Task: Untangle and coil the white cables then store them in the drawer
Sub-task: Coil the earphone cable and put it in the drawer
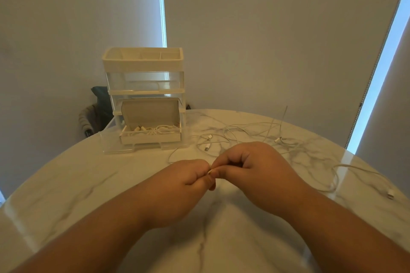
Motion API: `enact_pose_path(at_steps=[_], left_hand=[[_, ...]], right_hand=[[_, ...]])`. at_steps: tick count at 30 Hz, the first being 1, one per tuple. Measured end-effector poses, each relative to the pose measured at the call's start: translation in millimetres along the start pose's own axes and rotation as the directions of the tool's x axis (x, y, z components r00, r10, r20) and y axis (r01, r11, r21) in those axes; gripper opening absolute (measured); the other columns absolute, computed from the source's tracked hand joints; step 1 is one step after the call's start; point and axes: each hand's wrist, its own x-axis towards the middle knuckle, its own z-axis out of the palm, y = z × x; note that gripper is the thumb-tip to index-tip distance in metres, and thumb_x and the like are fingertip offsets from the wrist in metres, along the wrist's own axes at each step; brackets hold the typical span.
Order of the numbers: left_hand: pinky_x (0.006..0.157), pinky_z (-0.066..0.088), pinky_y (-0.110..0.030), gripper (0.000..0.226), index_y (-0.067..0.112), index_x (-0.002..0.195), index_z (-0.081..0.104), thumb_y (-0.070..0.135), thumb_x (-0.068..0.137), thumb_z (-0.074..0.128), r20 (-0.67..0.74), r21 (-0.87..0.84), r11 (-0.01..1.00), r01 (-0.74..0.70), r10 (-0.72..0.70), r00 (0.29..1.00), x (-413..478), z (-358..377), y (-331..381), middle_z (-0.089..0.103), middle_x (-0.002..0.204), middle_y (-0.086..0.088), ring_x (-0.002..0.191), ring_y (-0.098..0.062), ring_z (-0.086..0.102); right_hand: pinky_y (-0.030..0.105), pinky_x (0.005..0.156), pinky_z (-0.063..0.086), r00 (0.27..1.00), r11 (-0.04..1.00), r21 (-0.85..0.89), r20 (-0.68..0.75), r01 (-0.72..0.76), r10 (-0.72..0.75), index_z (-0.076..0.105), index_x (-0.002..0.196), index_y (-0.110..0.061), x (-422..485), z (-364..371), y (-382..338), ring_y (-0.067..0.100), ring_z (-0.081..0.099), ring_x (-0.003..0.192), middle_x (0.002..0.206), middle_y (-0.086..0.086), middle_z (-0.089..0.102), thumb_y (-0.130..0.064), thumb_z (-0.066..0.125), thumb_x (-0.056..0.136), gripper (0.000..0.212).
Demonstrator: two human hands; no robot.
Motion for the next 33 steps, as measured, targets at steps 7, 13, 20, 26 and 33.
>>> enact_pose_path(at_steps=[7, 13, 20, 26, 33], left_hand=[[0.082, 0.056, -0.042, 0.037, 0.026, 0.078, 0.062, 0.048, 0.099, 0.041, -0.001, -0.186, 0.982, 0.031, -0.031, 1.0, -3, -2, 1, 0.062, 0.078, 0.01, 0.07, -0.002, 0.058], [0.073, 0.056, -0.035, 0.043, 0.023, 0.066, 0.058, 0.038, 0.102, 0.04, -0.002, -0.297, 0.953, 0.065, -0.069, 0.998, -7, -6, 7, 0.054, 0.057, 0.013, 0.056, 0.0, 0.055], [0.055, 0.049, -0.014, 0.047, 0.019, 0.061, 0.053, 0.027, 0.104, 0.035, -0.058, -0.516, 0.851, 0.095, -0.145, 0.988, -9, -8, 12, 0.053, 0.067, -0.01, 0.062, -0.019, 0.052], [0.048, 0.046, -0.023, 0.047, 0.012, 0.056, 0.048, 0.015, 0.101, 0.038, -0.075, -0.742, 0.669, 0.035, -0.135, 0.988, -6, -6, 9, 0.035, 0.06, -0.014, 0.048, -0.021, 0.042], [0.046, 0.044, -0.028, 0.046, 0.011, 0.054, 0.045, 0.014, 0.099, 0.035, -0.1, -0.882, 0.47, -0.039, -0.106, 0.989, -6, -6, 14, 0.017, 0.058, -0.01, 0.045, -0.019, 0.022]], right_hand=[[0.005, 0.07, 0.043, 0.999, 1.0, 0.023, -0.054, 0.001, 0.0, 0.075, 0.082, -0.035, 3, -3, 5, -0.008, 0.063, 0.085, 0.084, -0.025, 0.071, -0.025, 0.07, 0.09, 0.013], [0.004, 0.072, 0.04, 0.989, 0.998, 0.048, -0.139, 0.048, -0.041, 0.073, 0.084, -0.037, 5, -1, 10, -0.006, 0.06, 0.09, 0.085, -0.02, 0.069, -0.023, 0.071, 0.089, 0.015], [0.001, 0.078, 0.033, 0.98, 0.996, 0.012, -0.182, 0.086, -0.083, 0.075, 0.093, -0.039, 5, 7, 10, -0.007, 0.05, 0.098, 0.093, -0.019, 0.055, -0.026, 0.068, 0.091, 0.015], [0.001, 0.08, 0.029, 0.957, 0.989, -0.089, -0.257, 0.118, -0.137, 0.076, 0.106, -0.036, 7, 18, 10, -0.002, 0.043, 0.1, 0.09, -0.021, 0.047, -0.027, 0.066, 0.093, 0.019], [0.017, 0.078, 0.045, 0.944, 0.959, -0.162, -0.198, 0.233, -0.262, 0.074, 0.106, -0.036, 4, 30, 5, 0.005, 0.058, 0.09, 0.086, -0.013, 0.067, -0.007, 0.054, 0.091, 0.038]])
